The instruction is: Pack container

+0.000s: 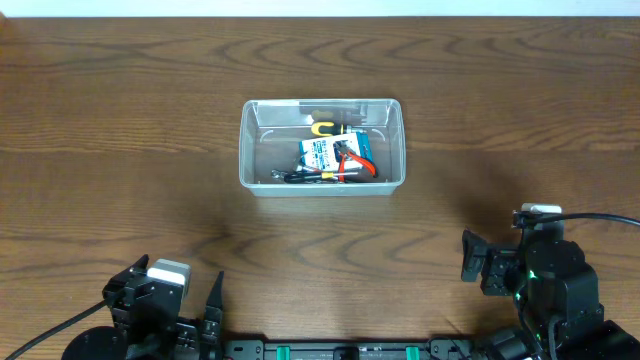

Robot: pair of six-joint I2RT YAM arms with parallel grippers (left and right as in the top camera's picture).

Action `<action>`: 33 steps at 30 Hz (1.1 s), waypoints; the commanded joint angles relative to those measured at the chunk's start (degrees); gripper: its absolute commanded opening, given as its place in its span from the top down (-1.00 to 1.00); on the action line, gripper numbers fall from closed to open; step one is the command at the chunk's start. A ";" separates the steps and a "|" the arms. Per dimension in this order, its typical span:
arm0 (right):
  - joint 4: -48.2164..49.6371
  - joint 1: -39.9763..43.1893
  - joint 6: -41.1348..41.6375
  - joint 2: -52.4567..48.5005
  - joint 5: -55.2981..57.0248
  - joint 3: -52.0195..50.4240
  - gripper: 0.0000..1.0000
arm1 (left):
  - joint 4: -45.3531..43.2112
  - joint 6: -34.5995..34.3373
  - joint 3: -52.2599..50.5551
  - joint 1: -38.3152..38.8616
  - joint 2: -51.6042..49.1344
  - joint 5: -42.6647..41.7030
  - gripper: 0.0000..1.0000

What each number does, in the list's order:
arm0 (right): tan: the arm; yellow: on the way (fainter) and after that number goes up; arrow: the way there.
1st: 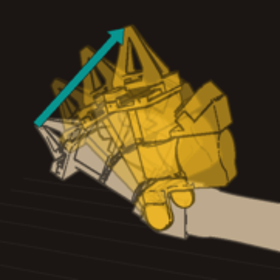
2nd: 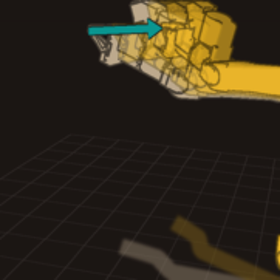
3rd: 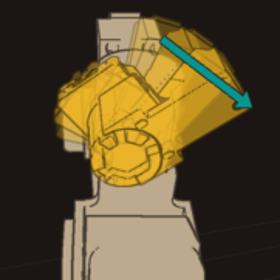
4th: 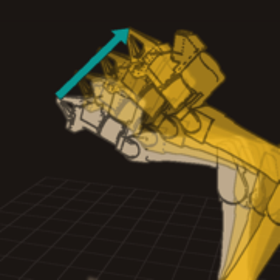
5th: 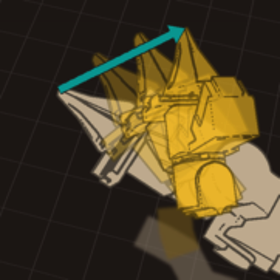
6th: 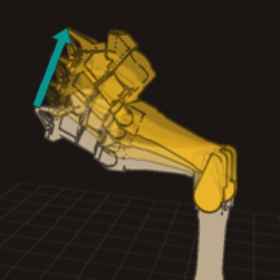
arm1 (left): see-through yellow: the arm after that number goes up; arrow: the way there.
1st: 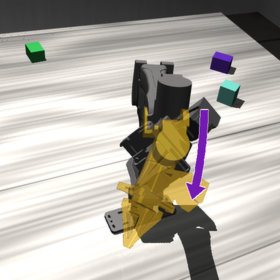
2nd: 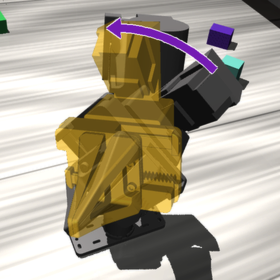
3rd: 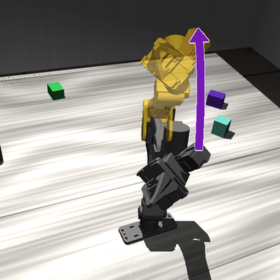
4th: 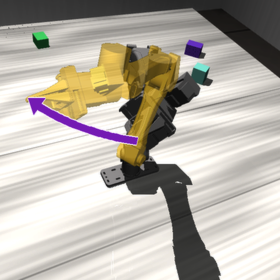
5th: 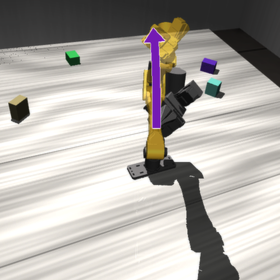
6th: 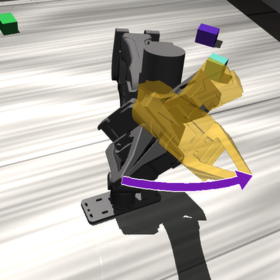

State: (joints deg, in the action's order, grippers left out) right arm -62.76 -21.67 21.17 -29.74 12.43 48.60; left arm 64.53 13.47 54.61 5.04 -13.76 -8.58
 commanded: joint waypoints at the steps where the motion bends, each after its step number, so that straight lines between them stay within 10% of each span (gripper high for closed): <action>1: 0.11 -0.92 1.09 0.11 -0.04 -0.33 -0.99 | 0.15 -0.66 -0.33 0.20 0.39 0.50 -0.96; 20: -1.55 2.23 -2.01 1.20 2.64 -0.33 -0.98 | 0.15 -0.66 -0.31 0.20 0.37 0.50 -0.96; 33: 8.52 14.67 -17.46 22.47 -3.87 -9.25 -0.99 | 0.15 -0.66 -0.31 0.20 0.39 0.50 -0.96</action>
State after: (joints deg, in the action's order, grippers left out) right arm -56.27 -8.38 8.23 -10.39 10.00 42.94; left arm 64.51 13.47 54.61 5.04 -13.76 -8.56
